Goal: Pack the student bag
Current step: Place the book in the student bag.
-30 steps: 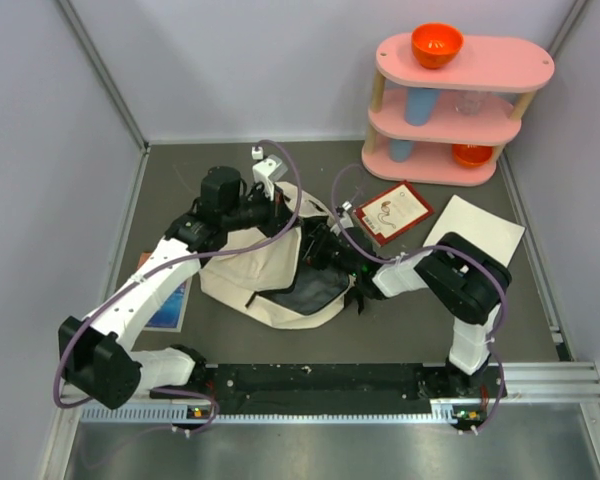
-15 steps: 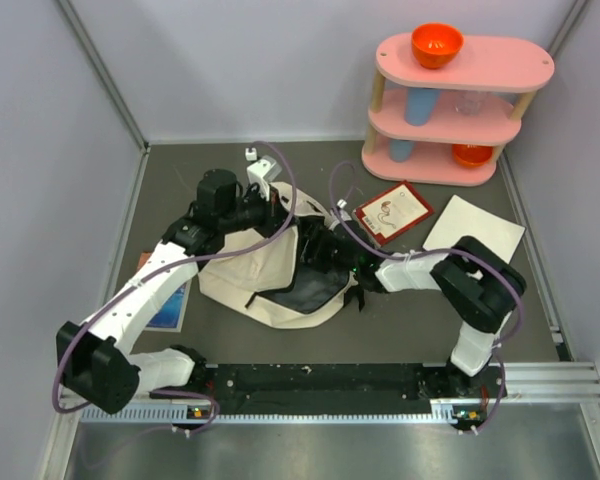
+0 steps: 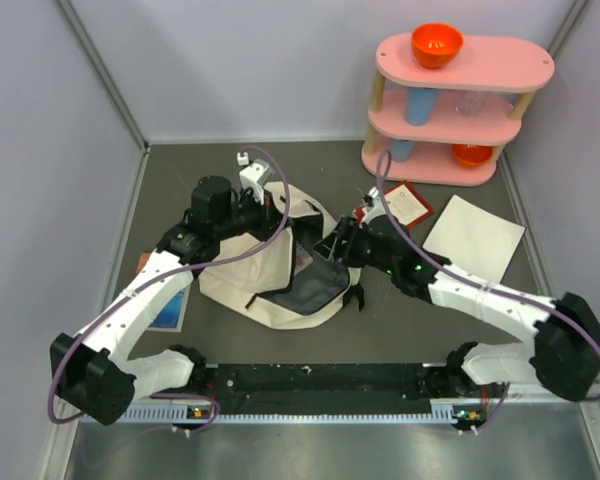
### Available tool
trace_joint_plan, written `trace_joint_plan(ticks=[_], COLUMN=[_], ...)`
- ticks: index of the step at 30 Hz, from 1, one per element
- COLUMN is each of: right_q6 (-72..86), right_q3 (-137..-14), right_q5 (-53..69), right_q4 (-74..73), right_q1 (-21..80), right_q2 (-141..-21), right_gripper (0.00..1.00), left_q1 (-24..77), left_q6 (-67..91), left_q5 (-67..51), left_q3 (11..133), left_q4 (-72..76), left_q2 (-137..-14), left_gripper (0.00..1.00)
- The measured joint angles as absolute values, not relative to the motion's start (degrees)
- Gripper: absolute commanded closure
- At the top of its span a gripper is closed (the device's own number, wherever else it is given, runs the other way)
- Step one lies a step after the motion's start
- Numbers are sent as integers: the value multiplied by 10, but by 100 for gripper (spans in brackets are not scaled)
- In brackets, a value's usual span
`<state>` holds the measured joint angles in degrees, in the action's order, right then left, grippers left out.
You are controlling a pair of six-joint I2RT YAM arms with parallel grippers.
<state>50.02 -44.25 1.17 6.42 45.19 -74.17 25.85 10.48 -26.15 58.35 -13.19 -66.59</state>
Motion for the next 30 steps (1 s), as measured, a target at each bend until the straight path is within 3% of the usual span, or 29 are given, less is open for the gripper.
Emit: trace_joint_plan(ticks=[2,6,13,21,24,25,27,28,30], right_q6=[481,447,406,386,386,389,390,394,400], right_q3=[-437,-416,-409,-461,-474,-474,-473,-472,-472], right_q5=[-11,-26,65,135,150,154,157,156,148], right_q4=[26,-9,-41,-34,-21,-18,-16,-16,-8], right_q1=[452,423,325,323,322,321,321,321,321], right_q2=[-700,-653,-735,-828,-863,-871,-876,-875,-872], right_gripper=[28,28,17,23,52,70,95,100,100], left_q1=[258,258,258,258,257,257,257,257,257], left_q6=[106,106,117,130,135,135,135,135,135], left_q5=[-260,-259,-262,-272,-272,-272,-272,-272,-272], left_q3=[579,578,573,568,564,563,563,563,563], left_q4=[-132,-132,-132,-136,-135,-136,-136,-137,-137], left_q2=[-662,-657,-657,-657,-657,-657,-657,-658,-658], left_gripper=[100,100,100,100,100,100,100,100,100])
